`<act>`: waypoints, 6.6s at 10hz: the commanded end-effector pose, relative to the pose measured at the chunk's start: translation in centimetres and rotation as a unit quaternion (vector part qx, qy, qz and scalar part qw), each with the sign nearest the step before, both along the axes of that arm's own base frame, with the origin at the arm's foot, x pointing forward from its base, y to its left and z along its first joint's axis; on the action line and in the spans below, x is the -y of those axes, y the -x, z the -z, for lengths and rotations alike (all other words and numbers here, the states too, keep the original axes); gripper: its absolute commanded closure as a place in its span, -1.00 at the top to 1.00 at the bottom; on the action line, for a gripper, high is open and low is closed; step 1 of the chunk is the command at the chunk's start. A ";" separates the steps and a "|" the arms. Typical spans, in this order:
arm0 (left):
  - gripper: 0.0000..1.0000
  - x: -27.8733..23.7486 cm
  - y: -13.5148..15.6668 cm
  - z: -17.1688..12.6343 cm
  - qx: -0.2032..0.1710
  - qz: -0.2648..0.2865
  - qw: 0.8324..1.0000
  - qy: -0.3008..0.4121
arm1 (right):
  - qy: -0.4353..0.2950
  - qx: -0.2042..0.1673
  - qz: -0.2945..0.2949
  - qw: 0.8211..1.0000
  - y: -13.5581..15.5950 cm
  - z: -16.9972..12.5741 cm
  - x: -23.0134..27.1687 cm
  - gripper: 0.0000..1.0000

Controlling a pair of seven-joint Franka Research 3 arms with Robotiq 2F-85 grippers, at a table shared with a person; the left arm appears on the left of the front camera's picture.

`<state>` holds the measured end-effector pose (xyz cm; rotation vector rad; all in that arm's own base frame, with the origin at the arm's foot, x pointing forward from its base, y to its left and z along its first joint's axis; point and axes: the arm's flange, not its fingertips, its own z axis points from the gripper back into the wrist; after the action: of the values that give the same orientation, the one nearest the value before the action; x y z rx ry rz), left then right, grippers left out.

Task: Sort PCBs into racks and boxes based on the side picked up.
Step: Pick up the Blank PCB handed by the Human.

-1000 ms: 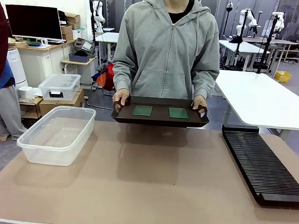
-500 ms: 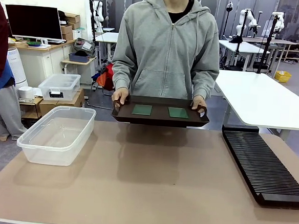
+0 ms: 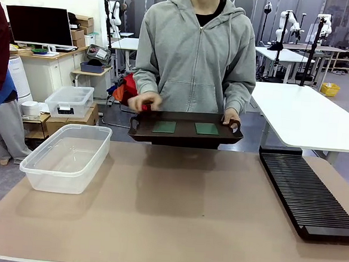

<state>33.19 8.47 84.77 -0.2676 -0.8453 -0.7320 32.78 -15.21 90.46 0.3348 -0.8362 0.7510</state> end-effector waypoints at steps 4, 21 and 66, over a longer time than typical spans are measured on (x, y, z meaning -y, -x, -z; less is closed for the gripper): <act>1.00 0.0 0.0 -0.1 -0.003 0.003 1.000 -0.002 | -0.004 0.000 -0.008 1.000 0.2 0.1 -0.2 1.00; 1.00 0.0 0.0 -0.1 -0.003 0.003 1.000 -0.002 | -0.004 0.000 -0.008 1.000 0.2 0.1 -0.2 1.00; 1.00 11.0 -13.6 35.3 -0.452 0.004 0.790 0.415 | -0.004 0.000 -0.008 1.000 0.2 0.1 -0.2 1.00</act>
<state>46.35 -2.50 50.14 -1.3080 -0.1293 -0.1229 32.75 -15.19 90.55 0.3327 -0.8374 0.7512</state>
